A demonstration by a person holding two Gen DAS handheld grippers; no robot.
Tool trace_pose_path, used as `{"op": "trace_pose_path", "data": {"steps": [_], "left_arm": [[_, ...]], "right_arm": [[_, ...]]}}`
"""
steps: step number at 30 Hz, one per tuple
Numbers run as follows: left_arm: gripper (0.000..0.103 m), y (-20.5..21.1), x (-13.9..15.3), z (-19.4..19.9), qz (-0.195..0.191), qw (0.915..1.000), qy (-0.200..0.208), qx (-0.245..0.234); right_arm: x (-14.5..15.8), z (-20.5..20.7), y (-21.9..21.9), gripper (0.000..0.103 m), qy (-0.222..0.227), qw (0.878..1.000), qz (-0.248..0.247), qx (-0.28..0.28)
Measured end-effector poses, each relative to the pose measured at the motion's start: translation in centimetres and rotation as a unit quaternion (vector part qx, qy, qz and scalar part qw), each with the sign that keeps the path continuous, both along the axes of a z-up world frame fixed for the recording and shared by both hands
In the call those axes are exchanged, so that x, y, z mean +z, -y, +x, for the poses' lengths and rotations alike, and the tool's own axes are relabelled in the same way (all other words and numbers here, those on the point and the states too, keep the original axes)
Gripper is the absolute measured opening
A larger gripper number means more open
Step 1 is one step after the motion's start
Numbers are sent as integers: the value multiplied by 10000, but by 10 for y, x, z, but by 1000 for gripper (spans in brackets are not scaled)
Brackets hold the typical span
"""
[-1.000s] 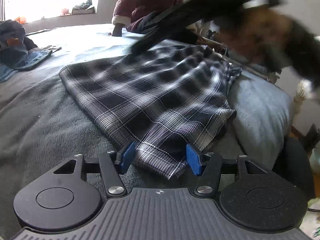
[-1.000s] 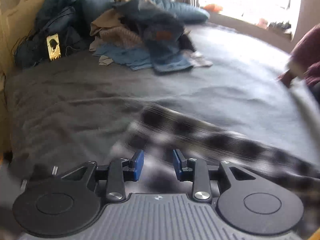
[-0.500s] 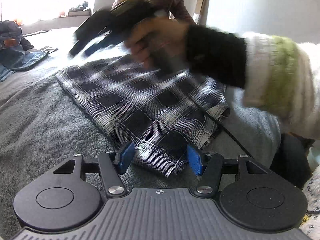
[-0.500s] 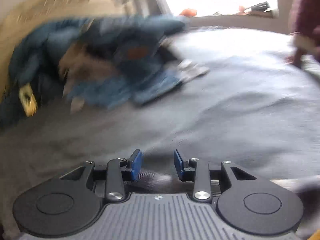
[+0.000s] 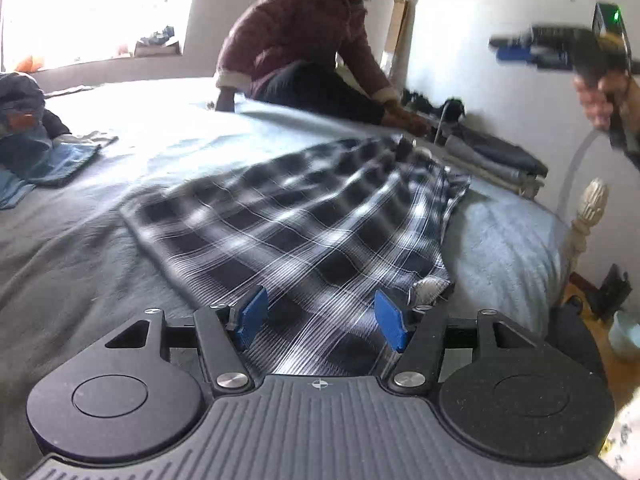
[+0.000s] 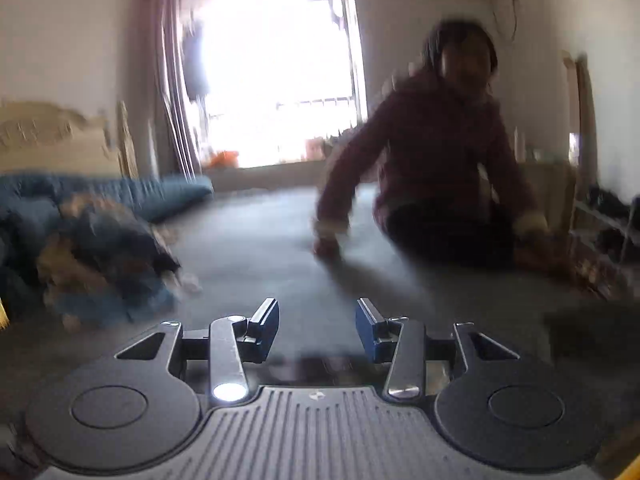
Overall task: Fold clothes
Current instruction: 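Grasp the plaid shirt edge with the right gripper and smooth it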
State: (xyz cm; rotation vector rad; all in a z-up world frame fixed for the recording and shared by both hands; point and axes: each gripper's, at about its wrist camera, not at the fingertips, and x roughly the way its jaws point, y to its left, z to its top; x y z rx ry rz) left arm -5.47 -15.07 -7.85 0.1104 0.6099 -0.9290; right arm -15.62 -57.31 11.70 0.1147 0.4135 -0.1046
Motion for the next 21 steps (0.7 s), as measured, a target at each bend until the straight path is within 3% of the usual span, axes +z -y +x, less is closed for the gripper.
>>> {"op": "trace_pose_path", "data": {"steps": [4, 6, 9, 11, 16, 19, 21], "left_arm": [[59, 31, -20, 7, 495, 9987, -121, -94], [60, 33, -29, 5, 598, 9981, -69, -92], [60, 28, -31, 4, 540, 9985, -88, -95], [60, 26, -31, 7, 519, 9985, -171, -95], [60, 25, -32, 8, 512, 9984, -214, -80], [61, 26, -32, 6, 533, 9983, -217, -23], [61, 26, -31, 6, 527, 9983, -232, -10]], "right_arm": [[-103, 44, 0, 41, -581, 9957, -382, 604], [-153, 61, 8, 40, -962, 9921, -588, 547], [-199, 72, 33, 38, -1478, 9883, -244, 299], [-183, 69, 38, 39, -1463, 9889, -178, 216], [-134, 96, 33, 40, -661, 9964, -431, 322], [-146, 141, 35, 38, -628, 9953, -648, 343], [-181, 169, 45, 38, -1045, 9905, -889, 95]]}}
